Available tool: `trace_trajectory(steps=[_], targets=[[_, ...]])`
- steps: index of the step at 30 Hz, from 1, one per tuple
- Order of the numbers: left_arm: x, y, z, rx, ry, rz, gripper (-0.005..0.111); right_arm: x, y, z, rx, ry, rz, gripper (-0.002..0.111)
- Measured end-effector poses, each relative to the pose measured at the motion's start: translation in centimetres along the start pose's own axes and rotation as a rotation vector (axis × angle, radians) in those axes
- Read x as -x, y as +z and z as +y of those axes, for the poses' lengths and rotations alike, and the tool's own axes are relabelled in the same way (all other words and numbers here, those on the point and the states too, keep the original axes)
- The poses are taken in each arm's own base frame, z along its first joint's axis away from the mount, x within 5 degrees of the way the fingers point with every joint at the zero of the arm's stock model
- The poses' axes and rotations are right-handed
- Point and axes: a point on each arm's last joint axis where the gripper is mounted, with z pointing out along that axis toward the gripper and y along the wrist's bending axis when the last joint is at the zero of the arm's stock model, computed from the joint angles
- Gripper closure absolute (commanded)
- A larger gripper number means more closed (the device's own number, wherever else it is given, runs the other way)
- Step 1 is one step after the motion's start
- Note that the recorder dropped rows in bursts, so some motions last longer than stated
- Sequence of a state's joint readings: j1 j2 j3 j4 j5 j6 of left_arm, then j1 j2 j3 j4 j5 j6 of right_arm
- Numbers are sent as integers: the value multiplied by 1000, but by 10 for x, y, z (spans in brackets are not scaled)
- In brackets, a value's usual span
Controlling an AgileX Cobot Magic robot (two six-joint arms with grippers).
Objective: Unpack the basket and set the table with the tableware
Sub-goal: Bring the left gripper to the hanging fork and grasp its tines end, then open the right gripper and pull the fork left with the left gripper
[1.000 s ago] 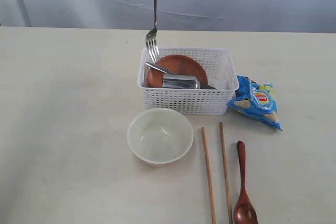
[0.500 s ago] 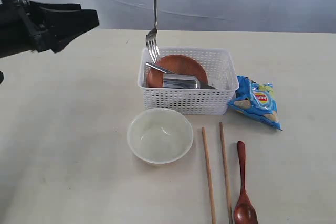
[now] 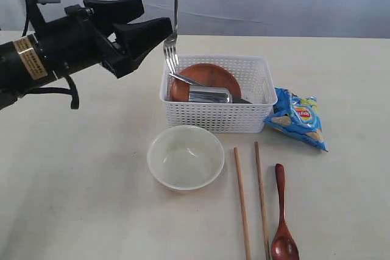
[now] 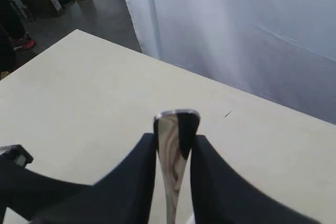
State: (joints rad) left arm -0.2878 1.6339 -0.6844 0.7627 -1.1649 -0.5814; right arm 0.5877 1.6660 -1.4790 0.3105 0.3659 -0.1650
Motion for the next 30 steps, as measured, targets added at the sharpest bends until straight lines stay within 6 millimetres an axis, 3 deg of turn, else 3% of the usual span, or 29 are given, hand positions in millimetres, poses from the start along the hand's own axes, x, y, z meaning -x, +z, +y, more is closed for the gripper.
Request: trace_trajectory(steps=[13,15,21,30], targets=[[-1,48,28,77,63,95,34,-2,1,10,35,16,11,109],[-4,53,33,77,51,97,45,-2,1,10,35,16,11,109],[-8,57,37,82,4,101,107,-2,1,10,35,15,13,109],[-7,58,33,39,-57,85,107,-2,1,10,34,16,7,107]])
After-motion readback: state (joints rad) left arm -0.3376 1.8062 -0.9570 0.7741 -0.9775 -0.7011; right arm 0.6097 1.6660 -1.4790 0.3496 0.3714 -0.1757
